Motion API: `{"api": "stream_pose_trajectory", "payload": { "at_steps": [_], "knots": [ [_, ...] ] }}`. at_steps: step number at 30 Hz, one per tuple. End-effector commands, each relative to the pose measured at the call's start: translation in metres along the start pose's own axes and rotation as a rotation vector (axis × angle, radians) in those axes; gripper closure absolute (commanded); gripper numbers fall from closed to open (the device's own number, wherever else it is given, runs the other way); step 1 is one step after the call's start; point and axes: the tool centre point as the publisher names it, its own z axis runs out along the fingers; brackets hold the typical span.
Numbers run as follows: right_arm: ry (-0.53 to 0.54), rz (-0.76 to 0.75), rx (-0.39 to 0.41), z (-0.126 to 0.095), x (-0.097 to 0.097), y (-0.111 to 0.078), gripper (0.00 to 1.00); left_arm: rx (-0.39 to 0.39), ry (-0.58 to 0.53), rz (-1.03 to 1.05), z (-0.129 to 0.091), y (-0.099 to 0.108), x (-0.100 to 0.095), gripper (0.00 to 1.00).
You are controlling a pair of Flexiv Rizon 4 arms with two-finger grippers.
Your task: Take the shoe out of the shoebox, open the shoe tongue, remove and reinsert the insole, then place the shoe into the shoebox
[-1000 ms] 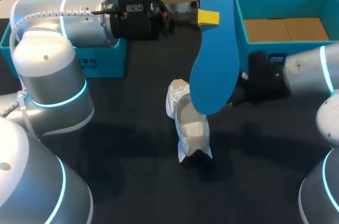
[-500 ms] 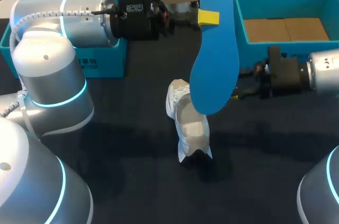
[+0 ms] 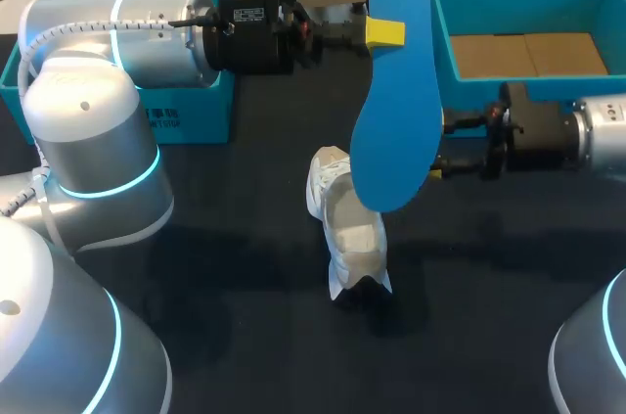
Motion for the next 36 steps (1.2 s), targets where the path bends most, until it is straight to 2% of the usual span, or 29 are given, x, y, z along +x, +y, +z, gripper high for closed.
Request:
{"api": "stream_pose_trajectory", "payload": {
  "at_steps": [1, 3, 6, 12, 18, 36],
  "knots": [
    [-0.003, 0.001, 0.001, 0.002, 0.000, 0.002, 0.00, 0.002, 0.000, 0.000, 0.002, 0.000, 0.000, 1.00],
    [0.028, -0.007, -0.004, 0.008, -0.001, 0.001, 0.00, 0.002, 0.000, 0.000, 0.002, 0.000, 0.000, 1.00],
    [-0.013, 0.016, 0.025, 0.010, 0.005, 0.003, 0.00, 0.002, 0.000, 0.000, 0.002, 0.000, 0.000, 1.00],
    [0.032, 0.017, 0.024, 0.001, 0.020, 0.003, 0.00, 0.002, 0.000, 0.000, 0.002, 0.000, 0.000, 1.00],
    [0.020, 0.037, 0.071, -0.003, 0.030, 0.003, 0.00, 0.002, 0.000, 0.000, 0.002, 0.000, 0.000, 1.00],
    [0.013, 0.063, 0.058, -0.003, 0.030, 0.004, 0.00, 0.002, 0.000, 0.000, 0.002, 0.000, 0.000, 1.00]
  ]
}}
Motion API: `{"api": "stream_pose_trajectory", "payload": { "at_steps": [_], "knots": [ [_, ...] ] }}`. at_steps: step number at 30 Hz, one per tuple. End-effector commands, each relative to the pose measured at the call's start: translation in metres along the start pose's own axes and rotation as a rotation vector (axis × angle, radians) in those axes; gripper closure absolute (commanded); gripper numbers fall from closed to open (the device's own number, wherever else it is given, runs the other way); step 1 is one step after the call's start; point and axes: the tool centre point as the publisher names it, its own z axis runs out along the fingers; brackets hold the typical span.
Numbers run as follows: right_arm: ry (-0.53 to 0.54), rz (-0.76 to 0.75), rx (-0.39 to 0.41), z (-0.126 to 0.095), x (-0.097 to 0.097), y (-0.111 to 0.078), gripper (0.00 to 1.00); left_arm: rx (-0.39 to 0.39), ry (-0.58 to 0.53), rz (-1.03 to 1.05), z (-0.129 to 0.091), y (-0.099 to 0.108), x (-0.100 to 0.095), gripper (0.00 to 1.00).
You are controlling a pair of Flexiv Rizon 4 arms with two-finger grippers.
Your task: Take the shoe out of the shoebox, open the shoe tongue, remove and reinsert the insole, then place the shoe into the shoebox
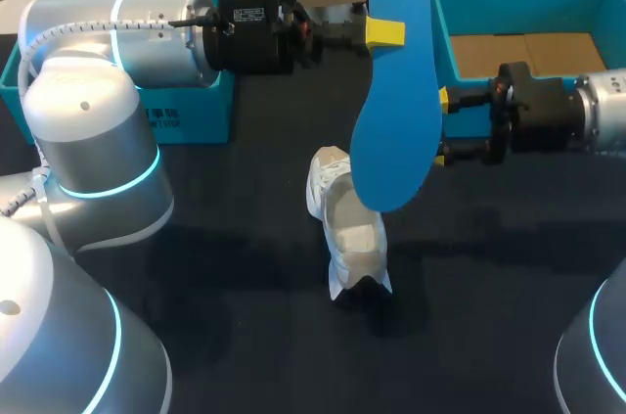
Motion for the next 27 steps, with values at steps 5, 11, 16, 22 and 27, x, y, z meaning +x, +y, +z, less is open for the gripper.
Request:
{"api": "stream_pose_trajectory", "payload": {
  "at_steps": [5, 11, 16, 22, 27],
  "knots": [
    [-0.002, 0.000, -0.001, 0.002, 0.000, 0.000, 0.00, 0.002, 0.000, 0.000, 0.001, 0.000, 0.000, 1.00],
    [-0.002, 0.000, -0.001, 0.002, 0.000, 0.000, 0.00, -0.028, 0.012, 0.009, 0.000, 0.005, 0.001, 1.00],
    [-0.002, 0.000, -0.001, 0.002, 0.000, 0.000, 0.00, -0.058, 0.040, 0.099, -0.013, 0.013, -0.001, 1.00],
    [-0.002, 0.000, -0.001, 0.002, 0.000, 0.000, 0.00, -0.118, 0.016, 0.257, -0.033, 0.026, -0.008, 1.00],
    [-0.002, 0.000, -0.001, 0.002, 0.000, 0.000, 0.00, -0.095, 0.029, 0.354, -0.043, 0.031, -0.011, 1.00]
  ]
}}
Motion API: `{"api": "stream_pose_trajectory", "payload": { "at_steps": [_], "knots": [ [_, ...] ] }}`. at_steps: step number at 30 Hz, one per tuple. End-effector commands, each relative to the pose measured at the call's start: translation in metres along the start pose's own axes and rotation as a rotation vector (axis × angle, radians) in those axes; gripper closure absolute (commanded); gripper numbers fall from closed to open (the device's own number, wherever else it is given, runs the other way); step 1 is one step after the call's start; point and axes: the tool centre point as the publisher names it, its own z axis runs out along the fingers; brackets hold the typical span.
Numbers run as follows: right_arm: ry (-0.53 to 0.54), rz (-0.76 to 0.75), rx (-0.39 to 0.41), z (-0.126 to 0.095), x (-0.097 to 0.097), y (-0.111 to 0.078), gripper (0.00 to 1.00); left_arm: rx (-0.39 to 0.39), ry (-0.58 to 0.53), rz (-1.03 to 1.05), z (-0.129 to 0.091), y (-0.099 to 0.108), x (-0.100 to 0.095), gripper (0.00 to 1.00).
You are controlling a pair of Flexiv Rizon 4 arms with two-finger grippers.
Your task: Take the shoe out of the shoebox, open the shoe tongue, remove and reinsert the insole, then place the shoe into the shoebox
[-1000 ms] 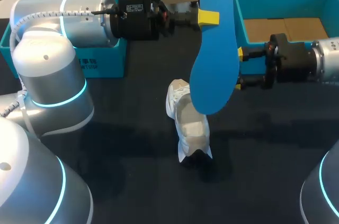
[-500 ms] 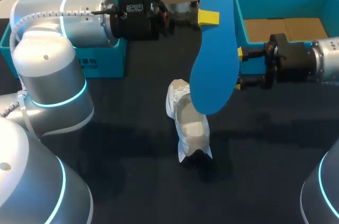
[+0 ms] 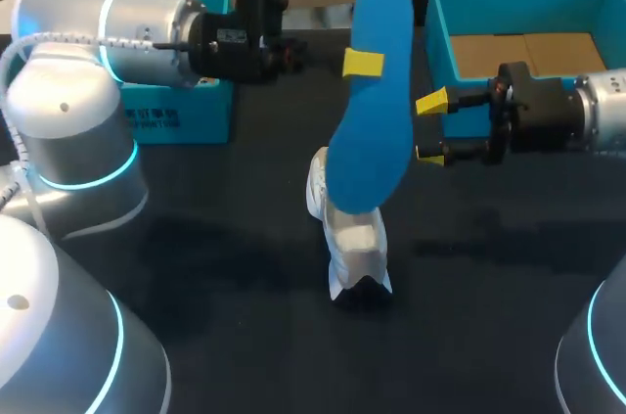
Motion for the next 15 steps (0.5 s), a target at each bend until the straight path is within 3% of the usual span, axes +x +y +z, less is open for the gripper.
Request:
{"api": "stream_pose_trajectory", "payload": {
  "at_steps": [1, 5, 11, 15],
  "knots": [
    [-0.001, 0.000, -0.002, 0.001, 0.000, 0.000, 0.00, 0.048, -0.008, 0.079, -0.015, 0.006, 0.003, 1.00],
    [-0.001, 0.000, -0.002, 0.001, 0.000, 0.000, 0.00, 0.088, -0.064, 0.266, -0.015, 0.013, -0.003, 1.00],
    [-0.001, 0.000, -0.002, 0.001, 0.000, 0.000, 0.00, -0.005, -0.124, 0.631, -0.018, 0.027, -0.013, 1.00],
    [-0.001, 0.000, -0.002, 0.001, 0.000, 0.000, 0.00, -0.020, -0.145, 0.805, -0.023, 0.027, -0.017, 1.00]
  ]
}}
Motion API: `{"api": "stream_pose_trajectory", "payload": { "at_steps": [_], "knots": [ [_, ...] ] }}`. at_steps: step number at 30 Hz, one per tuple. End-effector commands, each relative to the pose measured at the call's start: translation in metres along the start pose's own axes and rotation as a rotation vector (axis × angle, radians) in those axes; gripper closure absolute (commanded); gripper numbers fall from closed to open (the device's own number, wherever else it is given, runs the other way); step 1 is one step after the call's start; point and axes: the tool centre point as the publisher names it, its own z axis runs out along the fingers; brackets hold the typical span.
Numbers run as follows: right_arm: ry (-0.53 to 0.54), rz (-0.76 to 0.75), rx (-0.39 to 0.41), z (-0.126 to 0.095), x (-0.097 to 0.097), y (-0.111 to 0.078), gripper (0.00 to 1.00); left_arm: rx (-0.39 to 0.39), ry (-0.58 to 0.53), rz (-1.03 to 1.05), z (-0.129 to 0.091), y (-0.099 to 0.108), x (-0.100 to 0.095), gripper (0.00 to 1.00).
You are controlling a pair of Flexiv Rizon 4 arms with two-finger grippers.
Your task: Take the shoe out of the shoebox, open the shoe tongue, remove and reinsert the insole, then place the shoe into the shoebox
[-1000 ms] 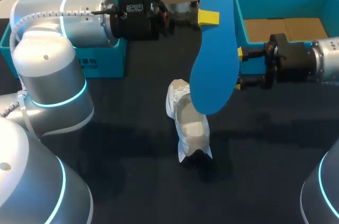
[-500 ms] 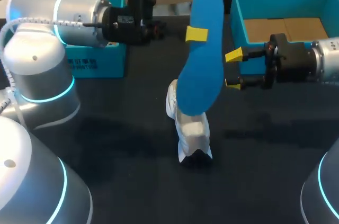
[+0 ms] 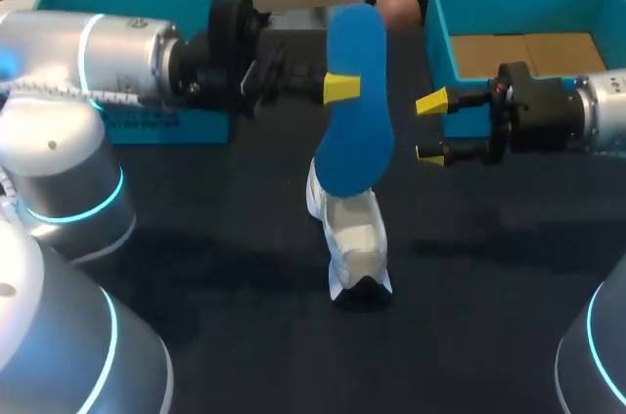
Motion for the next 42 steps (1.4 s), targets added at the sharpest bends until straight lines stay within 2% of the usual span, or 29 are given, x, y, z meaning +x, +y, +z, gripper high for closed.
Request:
{"api": "stream_pose_trajectory", "payload": {
  "at_steps": [1, 7, 11, 12, 14, 30, 32, 34, 39, 42],
  "knots": [
    [-0.002, 0.001, -0.002, 0.001, 0.000, 0.000, 0.00, -0.048, -0.041, 0.387, -0.007, 0.003, 0.001, 1.00],
    [-0.002, 0.001, -0.002, 0.001, 0.000, 0.000, 0.00, -0.149, -0.018, 0.708, -0.022, 0.004, -0.014, 1.00],
    [-0.002, 0.001, -0.002, 0.001, 0.000, 0.000, 0.00, -0.167, -0.064, 0.962, -0.026, 0.007, -0.025, 1.00],
    [-0.002, 0.001, -0.002, 0.001, 0.000, 0.000, 0.00, -0.127, -0.102, 0.989, -0.026, 0.007, -0.027, 1.00],
    [-0.002, 0.001, -0.002, 0.001, 0.000, 0.000, 0.00, -0.124, -0.161, 0.904, -0.027, 0.009, -0.031, 1.00],
    [-0.002, 0.001, -0.002, 0.001, 0.000, 0.000, 0.00, -0.124, -0.161, 0.904, -0.027, 0.009, -0.031, 1.00],
    [-0.002, 0.001, -0.002, 0.001, 0.000, 0.000, 0.00, -0.129, -0.121, 1.005, -0.030, 0.022, -0.032, 1.00],
    [-0.002, 0.001, -0.002, 0.001, 0.000, 0.000, 0.00, -0.074, -0.088, 1.028, -0.034, 0.029, -0.033, 1.00],
    [-0.002, 0.001, -0.002, 0.001, 0.000, 0.000, 0.00, -0.081, -0.014, 1.210, -0.037, 0.046, -0.038, 1.00],
    [-0.002, 0.001, -0.002, 0.001, 0.000, 0.000, 0.00, -0.099, -0.013, 1.327, -0.036, 0.054, -0.039, 1.00]
  ]
}}
